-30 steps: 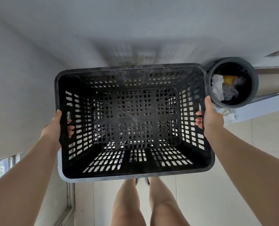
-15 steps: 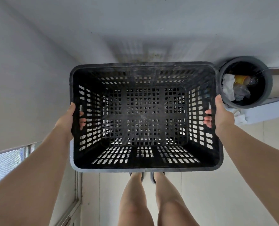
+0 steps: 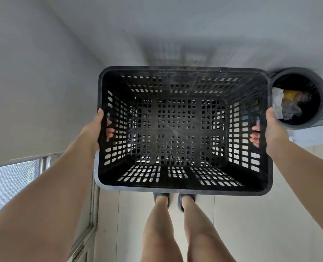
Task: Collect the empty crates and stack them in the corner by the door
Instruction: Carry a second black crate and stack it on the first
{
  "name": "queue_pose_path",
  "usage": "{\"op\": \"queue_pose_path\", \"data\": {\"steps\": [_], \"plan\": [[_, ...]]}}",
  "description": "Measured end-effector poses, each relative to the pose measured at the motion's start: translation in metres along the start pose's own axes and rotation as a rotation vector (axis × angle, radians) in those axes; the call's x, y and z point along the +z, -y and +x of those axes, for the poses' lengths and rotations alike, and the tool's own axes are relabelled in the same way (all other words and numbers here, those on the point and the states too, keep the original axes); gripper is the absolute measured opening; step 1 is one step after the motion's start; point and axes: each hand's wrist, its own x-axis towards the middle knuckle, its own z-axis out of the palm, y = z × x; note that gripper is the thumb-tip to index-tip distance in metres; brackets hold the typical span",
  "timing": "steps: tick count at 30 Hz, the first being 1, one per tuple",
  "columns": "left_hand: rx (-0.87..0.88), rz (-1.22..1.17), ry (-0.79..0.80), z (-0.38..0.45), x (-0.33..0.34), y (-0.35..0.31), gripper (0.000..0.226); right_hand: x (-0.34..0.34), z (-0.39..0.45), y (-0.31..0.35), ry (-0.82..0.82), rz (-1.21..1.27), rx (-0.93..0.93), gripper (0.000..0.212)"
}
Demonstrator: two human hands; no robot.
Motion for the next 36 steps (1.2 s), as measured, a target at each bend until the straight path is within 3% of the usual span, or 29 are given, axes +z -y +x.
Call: {"op": "queue_pose_path", "data": {"steps": [15, 18, 21, 25, 30, 36], "plan": [[-0.018, 0.049, -0.117, 0.010, -0.007, -0.001, 0.049, 0.001, 0.005, 0.003, 0.047, -0.133, 0.029, 0.083], [0.039, 0.233, -0.201, -0.003, -0.007, -0.003, 0.047, 0.002, -0.001, 0.010, 0.000, -0.223, 0.048, 0.084], [0.220, 0.596, -0.242, -0.034, -0.003, -0.015, 0.039, -0.002, -0.026, 0.018, -0.177, -0.599, -0.152, 0.069], [0.365, 0.986, -0.222, -0.085, 0.001, -0.036, 0.049, -0.009, -0.076, 0.029, -0.135, -0.868, -0.451, 0.060], [0.477, 1.213, -0.170, -0.166, 0.010, -0.073, 0.057, -0.011, -0.177, 0.075, -0.083, -1.167, -0.763, 0.067], [0.831, 1.485, -0.167, -0.269, 0.028, -0.135, 0.058, -0.046, -0.280, 0.127, -0.219, -1.457, -1.067, 0.065]]}}
